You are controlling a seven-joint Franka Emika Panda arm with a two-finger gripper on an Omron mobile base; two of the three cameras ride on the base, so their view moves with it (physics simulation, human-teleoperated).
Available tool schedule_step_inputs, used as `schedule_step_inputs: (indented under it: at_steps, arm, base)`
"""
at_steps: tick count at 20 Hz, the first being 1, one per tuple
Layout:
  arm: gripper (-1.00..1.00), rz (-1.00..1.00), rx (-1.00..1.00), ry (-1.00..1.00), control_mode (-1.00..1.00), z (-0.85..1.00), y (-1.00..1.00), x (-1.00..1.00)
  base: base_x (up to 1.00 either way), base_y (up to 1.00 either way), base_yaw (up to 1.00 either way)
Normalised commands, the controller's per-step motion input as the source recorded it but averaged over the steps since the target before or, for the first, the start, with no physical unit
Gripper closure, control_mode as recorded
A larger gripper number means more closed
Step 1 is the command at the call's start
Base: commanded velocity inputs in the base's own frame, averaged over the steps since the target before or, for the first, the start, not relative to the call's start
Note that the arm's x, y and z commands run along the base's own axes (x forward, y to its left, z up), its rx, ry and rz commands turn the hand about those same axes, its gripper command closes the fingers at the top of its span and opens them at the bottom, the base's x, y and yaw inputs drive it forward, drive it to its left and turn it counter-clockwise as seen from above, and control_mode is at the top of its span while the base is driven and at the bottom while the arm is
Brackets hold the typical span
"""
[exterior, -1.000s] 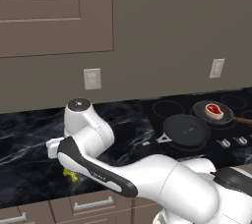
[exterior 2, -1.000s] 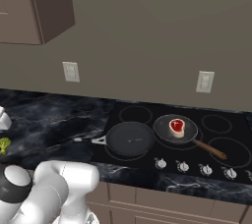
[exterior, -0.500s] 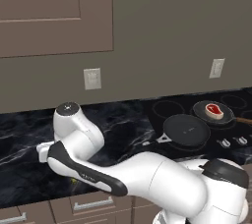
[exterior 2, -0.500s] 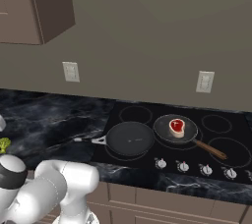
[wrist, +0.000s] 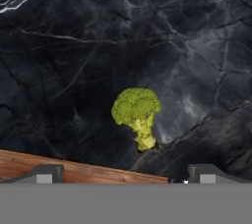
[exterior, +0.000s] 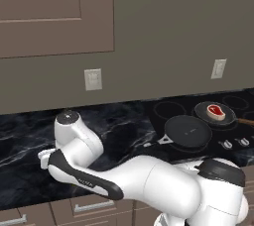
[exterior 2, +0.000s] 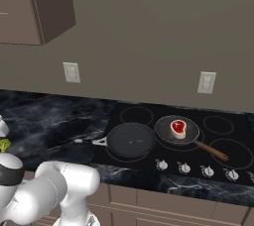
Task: Place both pans onto different burners. Then place the broccoli and the steak on different pans.
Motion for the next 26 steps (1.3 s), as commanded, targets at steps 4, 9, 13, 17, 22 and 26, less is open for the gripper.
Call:
schedule_step_inputs:
  at_steps: [4, 9, 13, 17, 22, 26]
  arm:
    - [-1.0, 0.0, 0.0, 0.0, -1.0, -0.23, 0.0, 0.11]
    - [-1.0, 0.0, 0.0, 0.0, -1.0, -0.24, 0.0, 0.11]
    - [-1.0, 0.0, 0.0, 0.0, -1.0, -0.25, 0.0, 0.12]
    - [-1.0, 0.0, 0.0, 0.0, -1.0, -0.22, 0.0, 0.15]
    - [-1.0, 0.0, 0.0, 0.0, -1.0, -0.26, 0.0, 0.07]
    - [-1.0, 0.0, 0.0, 0.0, -1.0, -0.24, 0.0, 0.11]
  base:
    - [0.0, 0.0, 0.0]
    - [0.0, 0.0, 0.0]
    - [0.0, 0.0, 0.0]
    - [0.0, 0.0, 0.0]
    - [0.0, 0.0, 0.0]
    - [0.0, 0.0, 0.0]
